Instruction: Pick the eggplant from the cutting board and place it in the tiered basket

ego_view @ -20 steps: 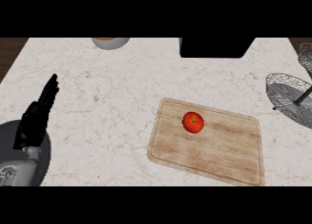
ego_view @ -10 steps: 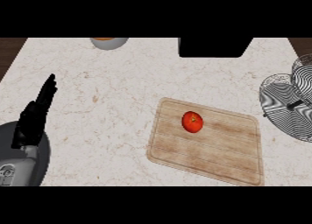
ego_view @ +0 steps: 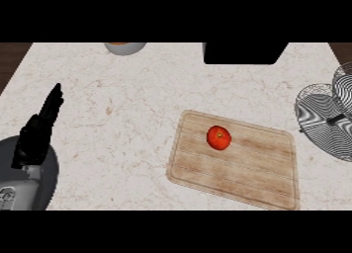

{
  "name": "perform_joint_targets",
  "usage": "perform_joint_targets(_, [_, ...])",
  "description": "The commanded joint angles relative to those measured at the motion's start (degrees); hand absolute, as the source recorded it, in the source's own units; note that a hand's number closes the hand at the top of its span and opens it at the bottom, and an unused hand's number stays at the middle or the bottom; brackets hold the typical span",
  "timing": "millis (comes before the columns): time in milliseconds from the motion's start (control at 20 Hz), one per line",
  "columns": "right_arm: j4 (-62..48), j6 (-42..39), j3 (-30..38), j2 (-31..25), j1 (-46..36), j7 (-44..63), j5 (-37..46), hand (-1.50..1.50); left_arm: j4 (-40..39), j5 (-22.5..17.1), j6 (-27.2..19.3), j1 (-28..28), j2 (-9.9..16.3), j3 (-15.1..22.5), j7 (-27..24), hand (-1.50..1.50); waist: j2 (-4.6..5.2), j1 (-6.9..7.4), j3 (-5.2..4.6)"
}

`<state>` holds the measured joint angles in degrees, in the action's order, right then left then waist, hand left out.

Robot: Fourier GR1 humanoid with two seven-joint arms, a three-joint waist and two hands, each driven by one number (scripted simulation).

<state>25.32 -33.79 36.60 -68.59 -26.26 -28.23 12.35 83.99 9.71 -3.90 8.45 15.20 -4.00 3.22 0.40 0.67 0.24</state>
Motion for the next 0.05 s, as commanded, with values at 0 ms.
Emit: perform_joint_targets(0, [-6.6,-4.3,1.9,-2.4,4.5,-10.0,-0.5,-1.50,-1.9,-0.4,0.2,0.3,0.3,-1.1,-1.6,0.00,0.20,-0.43,0.13])
